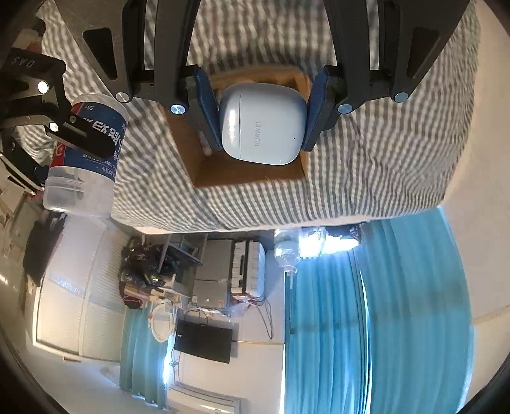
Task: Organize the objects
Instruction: 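Carry the earbud case and swab tub into the box and release both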
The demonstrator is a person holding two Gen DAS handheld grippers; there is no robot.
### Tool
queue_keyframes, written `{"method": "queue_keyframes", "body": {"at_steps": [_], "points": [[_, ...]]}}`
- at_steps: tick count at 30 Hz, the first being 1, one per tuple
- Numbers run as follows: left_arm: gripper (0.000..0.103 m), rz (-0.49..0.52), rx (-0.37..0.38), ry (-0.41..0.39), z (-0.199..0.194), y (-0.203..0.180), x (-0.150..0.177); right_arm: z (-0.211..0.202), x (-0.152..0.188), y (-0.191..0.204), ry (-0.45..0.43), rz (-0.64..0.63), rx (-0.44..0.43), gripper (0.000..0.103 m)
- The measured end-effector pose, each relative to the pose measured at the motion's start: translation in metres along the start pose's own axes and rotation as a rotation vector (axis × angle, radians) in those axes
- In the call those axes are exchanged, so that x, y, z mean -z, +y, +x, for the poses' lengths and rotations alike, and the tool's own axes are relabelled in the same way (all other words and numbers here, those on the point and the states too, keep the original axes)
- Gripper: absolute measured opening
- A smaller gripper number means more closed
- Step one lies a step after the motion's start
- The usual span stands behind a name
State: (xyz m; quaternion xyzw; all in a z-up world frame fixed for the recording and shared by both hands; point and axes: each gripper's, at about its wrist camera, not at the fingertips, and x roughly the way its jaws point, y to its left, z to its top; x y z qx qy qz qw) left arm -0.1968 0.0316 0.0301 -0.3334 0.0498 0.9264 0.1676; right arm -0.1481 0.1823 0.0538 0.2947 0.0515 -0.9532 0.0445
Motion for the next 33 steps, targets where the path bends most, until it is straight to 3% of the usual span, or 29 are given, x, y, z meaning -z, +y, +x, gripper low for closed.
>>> {"method": "queue_keyframes", "body": {"at_steps": [8,17,30,32,33], "points": [[0.05,0.008,-0.037,0.045,0.088,0.016,-0.036,0.088,-0.036,-0.018,0.027,0.033,-0.009,0.068],[0.05,0.039,-0.01,0.155,0.163,0.007,-0.005,0.181,-0.024,-0.032,0.129,0.035,-0.003,0.068],[0.05,0.041,0.024,0.257,0.194,0.002,0.024,0.204,0.016,-0.037,0.218,0.077,-0.041,0.069],[0.053,0.05,0.04,0.26,0.191,0.0,0.022,0.202,0.017,-0.037,0.225,0.083,-0.044,0.069],[0.06,0.051,0.047,0.259,0.188,0.0,0.023,0.2,0.017,-0.037,0.222,0.085,-0.046,0.07]]}}
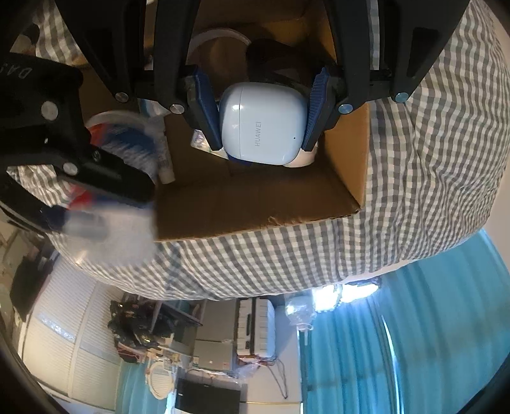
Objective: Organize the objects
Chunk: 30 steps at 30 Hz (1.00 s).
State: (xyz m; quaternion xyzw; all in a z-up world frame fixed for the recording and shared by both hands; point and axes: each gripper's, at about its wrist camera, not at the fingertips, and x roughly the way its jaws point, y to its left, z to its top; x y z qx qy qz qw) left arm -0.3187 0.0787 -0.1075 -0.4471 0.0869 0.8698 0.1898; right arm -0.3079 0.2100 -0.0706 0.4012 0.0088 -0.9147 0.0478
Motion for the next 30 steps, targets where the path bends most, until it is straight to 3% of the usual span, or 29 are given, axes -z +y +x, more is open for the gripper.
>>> {"method": "queue_keyframes", "body": {"at_steps": [2,3,9,20,30], "points": [[0.079,0.006,-0.005,-0.014,-0.007,-0.002,0.002,-0.009,-0.001,0.0,-0.016,0.009,0.006,0.075],[0.082,0.009,-0.007,-0.025,-0.011,-0.003,0.002,-0.013,-0.004,0.0,-0.022,0.013,0.009,0.076],[0.089,0.02,-0.024,-0.076,-0.06,-0.008,-0.006,-0.055,-0.019,-0.011,-0.079,0.023,0.048,0.081],[0.099,0.022,-0.08,-0.279,-0.196,-0.028,-0.024,-0.2,-0.041,0.003,-0.27,0.037,0.11,0.089],[0.102,0.028,-0.157,-0.45,-0.291,-0.04,-0.006,-0.304,-0.025,0.014,-0.431,0.036,0.163,0.099]]}}
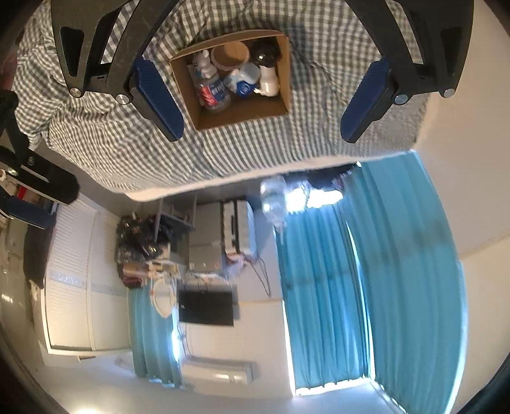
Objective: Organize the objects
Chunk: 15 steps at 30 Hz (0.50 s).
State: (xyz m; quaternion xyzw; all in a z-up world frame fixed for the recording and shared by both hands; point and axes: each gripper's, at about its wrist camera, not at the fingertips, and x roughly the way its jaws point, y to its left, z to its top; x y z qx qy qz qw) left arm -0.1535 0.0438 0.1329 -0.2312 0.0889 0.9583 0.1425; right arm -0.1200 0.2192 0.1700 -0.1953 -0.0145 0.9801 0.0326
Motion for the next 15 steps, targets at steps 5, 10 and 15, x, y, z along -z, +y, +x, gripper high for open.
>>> {"method": "queue_keyframes", "body": {"at_steps": [5,10,15], "points": [[0.103,-0.028,-0.042,-0.077,-0.028,0.008,0.005,-0.035,0.009,0.0,-0.072,-0.014,0.029,0.101],[0.103,-0.073,-0.022,-0.092,-0.028,0.014,0.022,-0.034,0.036,0.002,-0.086,-0.035,0.055,0.101],[0.103,-0.054,-0.02,-0.089,-0.011,0.007,0.047,-0.015,0.071,0.003,-0.084,-0.016,0.066,0.101]]}}
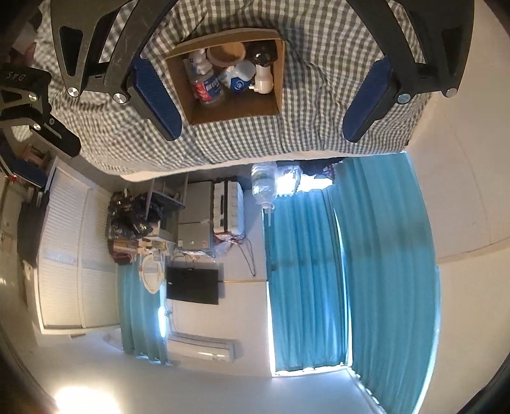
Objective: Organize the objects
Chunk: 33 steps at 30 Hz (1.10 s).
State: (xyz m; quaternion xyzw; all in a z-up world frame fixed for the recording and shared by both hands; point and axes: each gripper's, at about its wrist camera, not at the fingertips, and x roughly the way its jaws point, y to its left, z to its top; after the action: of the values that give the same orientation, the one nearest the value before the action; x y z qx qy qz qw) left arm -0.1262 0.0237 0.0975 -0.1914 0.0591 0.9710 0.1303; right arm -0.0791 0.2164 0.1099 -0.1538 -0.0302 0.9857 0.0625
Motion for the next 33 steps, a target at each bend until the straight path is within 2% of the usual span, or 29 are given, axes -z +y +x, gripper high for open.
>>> {"method": "queue_keyframes", "body": {"at_steps": [6,9,15,19,33], "points": [[0.103,-0.012,-0.011,0.025,0.021,-0.012,0.045,0.017,0.046,0.003,0.006,0.034,-0.002,0.101],[0.103,-0.048,-0.001,0.026,0.027,-0.014,0.073,0.026,0.074,0.01,0.028,0.024,0.035,0.101],[0.103,-0.055,-0.06,0.076,0.039,-0.015,0.107,0.041,0.115,0.023,0.09,-0.038,0.075,0.101],[0.103,-0.064,-0.057,0.106,0.046,-0.011,0.113,0.048,0.124,0.022,0.116,-0.029,0.067,0.101],[0.103,-0.068,-0.04,0.097,0.04,-0.006,0.113,0.04,0.115,0.011,0.108,0.032,0.063,0.101]]}}
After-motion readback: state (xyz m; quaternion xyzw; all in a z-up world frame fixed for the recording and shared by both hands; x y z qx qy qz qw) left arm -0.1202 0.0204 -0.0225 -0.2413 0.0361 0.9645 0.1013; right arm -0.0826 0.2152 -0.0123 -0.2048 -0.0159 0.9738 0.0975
